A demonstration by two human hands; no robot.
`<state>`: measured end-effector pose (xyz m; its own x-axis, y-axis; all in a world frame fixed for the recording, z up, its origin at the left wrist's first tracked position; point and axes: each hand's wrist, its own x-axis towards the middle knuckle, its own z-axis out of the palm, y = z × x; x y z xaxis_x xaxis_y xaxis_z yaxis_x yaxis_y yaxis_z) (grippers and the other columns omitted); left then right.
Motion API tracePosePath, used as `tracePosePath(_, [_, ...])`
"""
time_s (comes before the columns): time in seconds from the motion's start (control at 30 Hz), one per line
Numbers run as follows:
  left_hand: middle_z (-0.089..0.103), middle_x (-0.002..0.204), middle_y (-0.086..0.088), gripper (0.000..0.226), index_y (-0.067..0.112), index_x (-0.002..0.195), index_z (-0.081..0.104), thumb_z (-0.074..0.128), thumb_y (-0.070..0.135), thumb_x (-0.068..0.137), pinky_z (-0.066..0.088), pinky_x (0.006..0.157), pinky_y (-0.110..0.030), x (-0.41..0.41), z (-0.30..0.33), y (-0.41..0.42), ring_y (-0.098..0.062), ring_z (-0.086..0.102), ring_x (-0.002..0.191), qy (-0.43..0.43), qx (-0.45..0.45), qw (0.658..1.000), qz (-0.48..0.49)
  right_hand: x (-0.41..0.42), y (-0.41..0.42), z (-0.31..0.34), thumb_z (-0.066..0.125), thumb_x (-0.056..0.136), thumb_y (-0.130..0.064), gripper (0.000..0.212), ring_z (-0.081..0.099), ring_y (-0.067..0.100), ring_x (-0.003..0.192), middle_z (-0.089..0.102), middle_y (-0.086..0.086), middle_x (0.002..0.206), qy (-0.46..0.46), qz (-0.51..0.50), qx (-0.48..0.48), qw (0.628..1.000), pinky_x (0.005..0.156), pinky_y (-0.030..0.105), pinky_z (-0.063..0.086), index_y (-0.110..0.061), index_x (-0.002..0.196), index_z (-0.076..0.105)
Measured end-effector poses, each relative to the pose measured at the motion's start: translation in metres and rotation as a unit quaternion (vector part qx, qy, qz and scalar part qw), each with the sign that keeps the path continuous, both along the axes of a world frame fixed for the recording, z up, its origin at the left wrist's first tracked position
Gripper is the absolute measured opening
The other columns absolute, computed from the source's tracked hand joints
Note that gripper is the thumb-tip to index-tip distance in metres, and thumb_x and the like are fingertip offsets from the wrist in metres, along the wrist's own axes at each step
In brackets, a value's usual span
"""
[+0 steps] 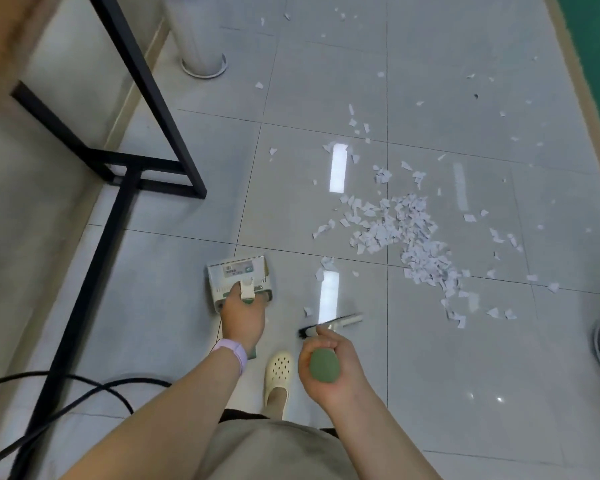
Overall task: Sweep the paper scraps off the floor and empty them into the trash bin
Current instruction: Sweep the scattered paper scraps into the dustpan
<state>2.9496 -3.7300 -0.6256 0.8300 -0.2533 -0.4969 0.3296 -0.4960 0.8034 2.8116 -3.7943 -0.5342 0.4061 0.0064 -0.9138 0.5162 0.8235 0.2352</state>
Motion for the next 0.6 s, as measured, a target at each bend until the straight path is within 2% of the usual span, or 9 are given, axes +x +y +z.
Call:
tracePosePath(0.17, [0.068, 0.084, 0.003, 0.027, 0.020, 0.109, 0.070, 0.055, 0.007, 0.090, 0.046, 0.064, -0.026, 0.015, -0.004, 0.034, -0.020, 0.058, 0.073, 0.017, 0.031, 0.999, -0.019, 0.052, -0.014, -0.034, 0.050, 0.058, 0.019, 0.037, 0.042, 0.014, 0.031, 0.039, -0.001, 0.046, -0.015, 0.056, -0.037, 0.998, 0.033, 0.015, 0.040, -0.017, 0.061, 0.040])
tracePosePath(0.23, [0.065, 0.080, 0.003, 0.029, 0.021, 0.112, 0.070, 0.055, 0.006, 0.091, 0.045, 0.057, -0.022, 0.016, -0.003, 0.042, -0.015, 0.056, 0.066, 0.022, 0.022, 0.999, -0.033, 0.065, -0.037, -0.048, 0.060, 0.063, 0.018, 0.037, 0.044, 0.011, 0.032, 0.042, -0.001, 0.043, -0.008, 0.095, -0.141, 0.985, 0.033, 0.015, 0.039, -0.014, 0.059, 0.042])
tracePosePath(0.27, [0.065, 0.078, 0.000, 0.030, 0.020, 0.114, 0.070, 0.056, 0.006, 0.092, 0.044, 0.053, -0.018, 0.015, -0.004, 0.046, -0.011, 0.054, 0.063, 0.025, 0.017, 0.999, -0.035, 0.070, -0.052, -0.054, 0.075, 0.077, -0.001, 0.036, 0.046, 0.004, 0.036, 0.046, -0.006, 0.044, 0.038, 0.168, -0.264, 0.949, 0.036, 0.012, 0.039, -0.015, 0.063, 0.044])
tracePosePath(0.3, [0.066, 0.077, -0.004, 0.031, 0.021, 0.115, 0.070, 0.056, 0.006, 0.092, 0.043, 0.051, -0.016, 0.015, -0.004, 0.048, -0.007, 0.053, 0.059, 0.027, 0.013, 0.999, -0.034, 0.076, -0.066, -0.053, 0.079, 0.081, -0.040, 0.041, 0.047, -0.003, 0.041, 0.051, -0.009, 0.048, 0.071, 0.276, -0.383, 0.879, 0.040, 0.008, 0.039, -0.018, 0.070, 0.047])
tracePosePath(0.33, [0.066, 0.077, -0.009, 0.031, 0.021, 0.116, 0.070, 0.057, 0.007, 0.092, 0.042, 0.050, -0.015, 0.015, -0.005, 0.049, -0.004, 0.051, 0.057, 0.028, 0.009, 0.999, -0.032, 0.085, -0.076, -0.048, 0.066, 0.078, -0.066, 0.049, 0.048, -0.005, 0.045, 0.055, -0.014, 0.053, 0.054, 0.331, -0.410, 0.848, 0.043, 0.006, 0.039, -0.021, 0.078, 0.048])
tracePosePath(0.37, [0.063, 0.073, -0.010, 0.031, 0.022, 0.116, 0.070, 0.057, 0.007, 0.092, 0.042, 0.050, -0.016, 0.014, -0.007, 0.050, -0.004, 0.050, 0.056, 0.031, 0.008, 0.999, -0.029, 0.087, -0.081, -0.047, 0.061, 0.079, -0.070, 0.049, 0.048, -0.007, 0.049, 0.056, -0.017, 0.057, 0.068, 0.353, -0.424, 0.831, 0.045, 0.006, 0.039, -0.023, 0.085, 0.049])
tracePosePath(0.43, [0.059, 0.065, 0.005, 0.031, 0.024, 0.113, 0.070, 0.056, 0.007, 0.092, 0.042, 0.050, -0.020, 0.010, -0.009, 0.049, -0.009, 0.050, 0.057, 0.035, 0.004, 0.999, -0.027, 0.095, -0.099, -0.054, 0.065, 0.090, -0.049, 0.028, 0.054, -0.007, 0.055, 0.062, -0.018, 0.065, 0.079, 0.321, -0.428, 0.841, 0.049, 0.005, 0.042, -0.024, 0.094, 0.052])
tracePosePath(0.5, [0.060, 0.066, 0.012, 0.031, 0.027, 0.108, 0.071, 0.055, 0.007, 0.091, 0.043, 0.051, -0.024, 0.006, -0.011, 0.047, -0.013, 0.050, 0.059, 0.034, -0.001, 0.999, -0.030, 0.090, -0.125, -0.068, 0.060, 0.089, -0.015, 0.011, 0.055, 0.000, 0.049, 0.060, -0.006, 0.058, 0.003, 0.194, -0.334, 0.922, 0.045, 0.009, 0.044, -0.020, 0.081, 0.055])
tracePosePath(0.6, [0.059, 0.067, 0.012, 0.033, 0.032, 0.108, 0.070, 0.055, 0.009, 0.090, 0.042, 0.053, -0.026, 0.007, -0.012, 0.043, -0.016, 0.051, 0.060, 0.039, 0.000, 0.999, -0.035, 0.046, -0.152, -0.096, 0.046, 0.086, 0.001, 0.035, 0.042, 0.012, 0.036, 0.038, -0.003, 0.045, -0.097, 0.010, -0.128, 0.987, 0.036, 0.021, 0.039, -0.014, 0.055, 0.039])
